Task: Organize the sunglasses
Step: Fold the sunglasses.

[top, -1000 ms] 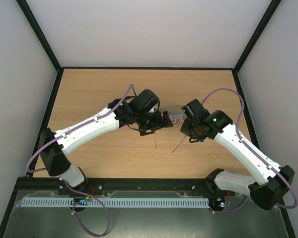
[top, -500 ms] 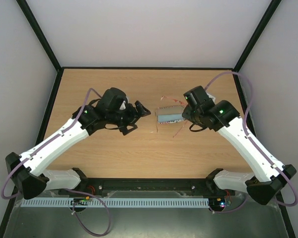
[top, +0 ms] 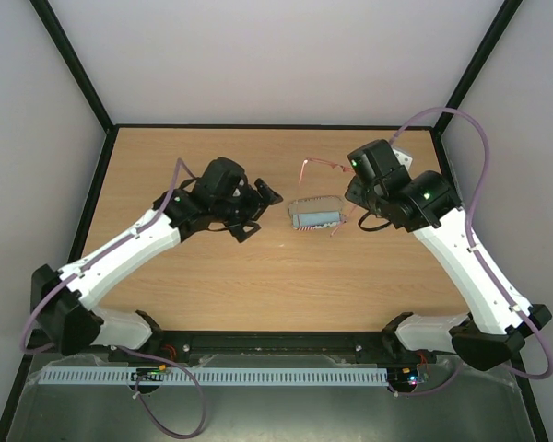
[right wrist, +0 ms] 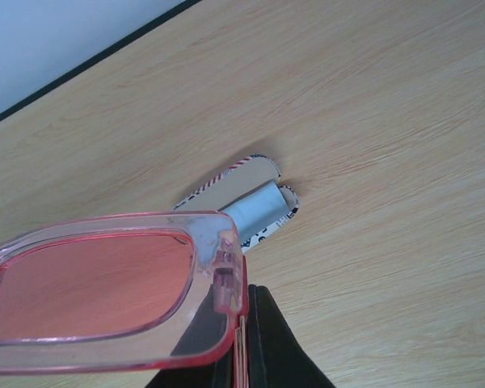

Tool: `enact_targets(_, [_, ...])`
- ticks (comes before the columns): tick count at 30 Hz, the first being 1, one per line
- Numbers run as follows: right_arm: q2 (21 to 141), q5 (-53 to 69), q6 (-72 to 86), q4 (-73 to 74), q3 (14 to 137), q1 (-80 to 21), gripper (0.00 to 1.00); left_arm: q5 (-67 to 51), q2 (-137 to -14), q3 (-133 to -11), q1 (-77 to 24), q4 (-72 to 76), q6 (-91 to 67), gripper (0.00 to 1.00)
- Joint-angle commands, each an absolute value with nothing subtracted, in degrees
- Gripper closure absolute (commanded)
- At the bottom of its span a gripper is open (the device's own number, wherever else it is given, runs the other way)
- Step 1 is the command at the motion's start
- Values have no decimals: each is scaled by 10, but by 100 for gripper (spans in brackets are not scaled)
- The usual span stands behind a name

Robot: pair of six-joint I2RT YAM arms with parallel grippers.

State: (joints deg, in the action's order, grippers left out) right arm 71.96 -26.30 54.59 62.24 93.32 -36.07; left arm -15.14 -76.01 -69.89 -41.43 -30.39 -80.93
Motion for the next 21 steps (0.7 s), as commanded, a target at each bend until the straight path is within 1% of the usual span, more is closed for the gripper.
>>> enact_targets(1, [722, -281, 547, 659, 943, -366, 99, -146, -795, -737, -415, -284, -805, 1])
enact_targets(6, [732, -275, 555, 649, 941, -373, 99, -151, -830, -771, -419, -279, -797, 1])
enact_targets(15, [766, -265, 562, 630, 942, -384, 99, -140, -890, -858, -464, -299, -789, 1])
enact_targets(21, [768, -275, 559, 634, 948, -388, 99, -131, -891, -865, -470, -313, -787, 1])
